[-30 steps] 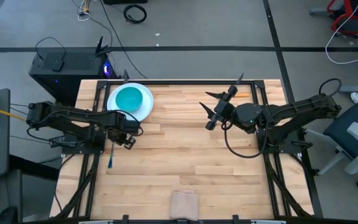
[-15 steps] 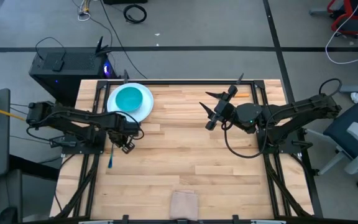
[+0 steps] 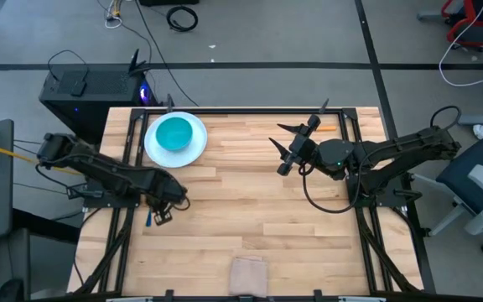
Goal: Set table place
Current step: Put the purple fork on the right side of the white plate
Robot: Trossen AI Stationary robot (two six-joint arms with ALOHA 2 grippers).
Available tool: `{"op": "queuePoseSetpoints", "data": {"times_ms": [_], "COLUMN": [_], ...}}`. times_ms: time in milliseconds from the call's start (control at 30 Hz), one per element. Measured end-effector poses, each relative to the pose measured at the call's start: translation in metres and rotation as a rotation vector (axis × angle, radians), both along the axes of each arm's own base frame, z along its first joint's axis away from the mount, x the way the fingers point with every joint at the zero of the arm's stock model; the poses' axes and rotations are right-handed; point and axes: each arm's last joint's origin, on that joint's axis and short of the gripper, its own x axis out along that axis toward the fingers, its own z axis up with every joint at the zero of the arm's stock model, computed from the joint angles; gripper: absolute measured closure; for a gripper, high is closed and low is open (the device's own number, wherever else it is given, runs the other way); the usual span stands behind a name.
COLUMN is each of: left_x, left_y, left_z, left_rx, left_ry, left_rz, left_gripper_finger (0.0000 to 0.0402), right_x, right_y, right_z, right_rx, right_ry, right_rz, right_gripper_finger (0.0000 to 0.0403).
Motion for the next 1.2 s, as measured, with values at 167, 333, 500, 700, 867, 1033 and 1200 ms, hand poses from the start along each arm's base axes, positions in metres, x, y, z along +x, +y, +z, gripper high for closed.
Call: {"op": "queuePoseSetpoints", "data": {"times_ms": [167, 333, 500, 700, 867, 1033, 1200], "left_x": [-0.005, -0.011, -0.017, -0.019, -0.019, -0.017, -0.016], "left_y": [-0.015, -0.030, -0.044, -0.059, -0.065, -0.068, -0.069], "left_z": [0.000, 0.000, -0.001, -0.012, -0.024, -0.035, -0.042], "left_rx": [-0.027, -0.036, -0.024, 0.005, 0.042, 0.081, 0.099], "left_ry": [0.018, 0.037, 0.052, 0.094, 0.144, 0.199, 0.227], "left_rz": [0.013, 0.011, 0.010, -0.028, -0.055, -0.062, -0.080], "left_gripper_finger": [0.0388, 0.0391, 0.0394, 0.0392, 0.0396, 0.0393, 0.0395], "right_x": [0.000, 0.000, -0.002, -0.002, -0.002, -0.002, -0.002], "right_y": [0.000, 0.000, 0.000, 0.000, -0.001, -0.001, -0.001], "right_z": [-0.001, -0.002, -0.007, -0.009, -0.009, -0.009, -0.009], "right_rx": [-0.002, 0.016, 0.039, 0.057, 0.057, 0.057, 0.057], "right_ry": [0.008, 0.007, 0.038, 0.043, 0.044, 0.044, 0.044], "right_rz": [0.000, -0.003, -0.011, -0.016, -0.016, -0.016, -0.016], "right_gripper_finger": [0.0188, 0.0188, 0.0188, 0.0188, 0.0188, 0.0188, 0.0188]}}
